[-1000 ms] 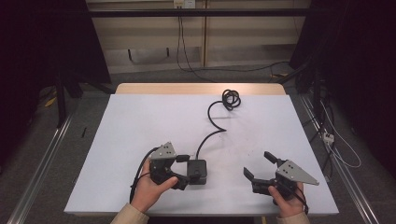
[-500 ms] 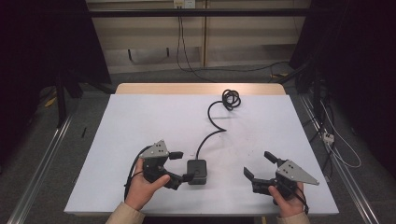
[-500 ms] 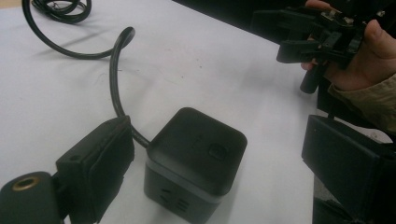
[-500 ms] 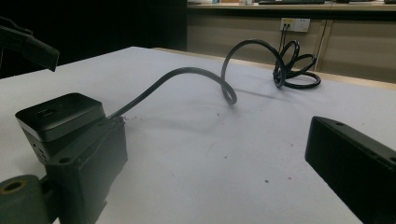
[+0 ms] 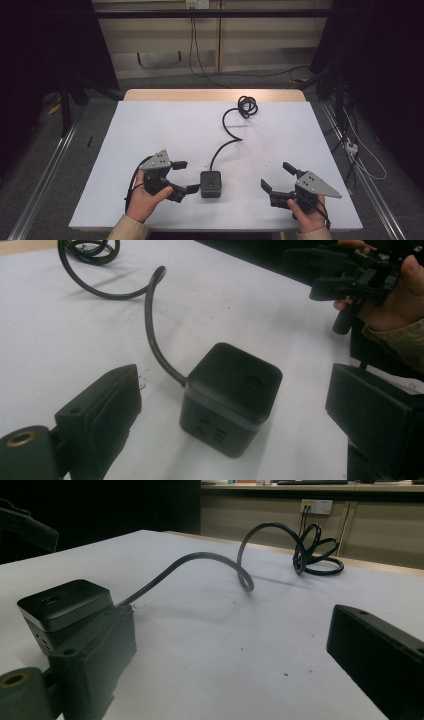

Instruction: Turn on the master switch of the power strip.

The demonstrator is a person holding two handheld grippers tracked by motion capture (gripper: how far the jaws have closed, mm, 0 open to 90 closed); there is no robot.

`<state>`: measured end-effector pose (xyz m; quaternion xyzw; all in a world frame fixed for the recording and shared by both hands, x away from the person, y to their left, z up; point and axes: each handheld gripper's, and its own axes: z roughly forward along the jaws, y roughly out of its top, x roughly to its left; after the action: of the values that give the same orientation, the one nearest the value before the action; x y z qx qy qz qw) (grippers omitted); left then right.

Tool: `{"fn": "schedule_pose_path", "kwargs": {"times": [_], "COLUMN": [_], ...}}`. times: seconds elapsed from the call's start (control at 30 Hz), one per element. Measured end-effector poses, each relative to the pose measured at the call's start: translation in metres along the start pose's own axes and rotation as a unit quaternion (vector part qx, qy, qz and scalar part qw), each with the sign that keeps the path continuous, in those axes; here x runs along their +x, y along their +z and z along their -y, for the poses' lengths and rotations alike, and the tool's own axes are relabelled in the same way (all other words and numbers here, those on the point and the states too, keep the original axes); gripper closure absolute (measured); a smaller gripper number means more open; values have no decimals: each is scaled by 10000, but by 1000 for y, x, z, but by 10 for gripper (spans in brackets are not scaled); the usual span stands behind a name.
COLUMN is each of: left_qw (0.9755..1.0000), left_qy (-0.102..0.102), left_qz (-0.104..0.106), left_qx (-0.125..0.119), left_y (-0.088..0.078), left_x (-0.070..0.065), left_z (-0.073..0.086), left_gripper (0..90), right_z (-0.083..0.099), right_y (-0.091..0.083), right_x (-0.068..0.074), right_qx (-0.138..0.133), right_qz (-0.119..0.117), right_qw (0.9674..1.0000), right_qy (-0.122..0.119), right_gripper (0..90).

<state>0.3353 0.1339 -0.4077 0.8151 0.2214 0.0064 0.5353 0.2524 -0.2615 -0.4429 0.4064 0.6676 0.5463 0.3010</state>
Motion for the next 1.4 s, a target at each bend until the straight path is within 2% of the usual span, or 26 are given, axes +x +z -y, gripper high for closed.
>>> {"fn": "schedule_pose_path", "kwargs": {"times": [0.47,0.77,1.4], "left_qw": [9998,9996,9990], "left_qy": [-58,-138,-115], "left_qz": [-187,-208,-397], "left_qx": [-76,-140,-196], "left_y": [-17,-24,-45], "left_x": [11,16,24], "left_z": [9,12,20], "left_gripper": [64,60,59], "right_z": [0,0,0], "right_y": [0,0,-1], "right_x": [-1,0,-1], "right_qx": [-13,-9,-14], "right_qz": [0,4,9], "right_qw": [10000,10000,10000], "right_qy": [-1,-3,-9], "right_gripper": [50,50,50]}}
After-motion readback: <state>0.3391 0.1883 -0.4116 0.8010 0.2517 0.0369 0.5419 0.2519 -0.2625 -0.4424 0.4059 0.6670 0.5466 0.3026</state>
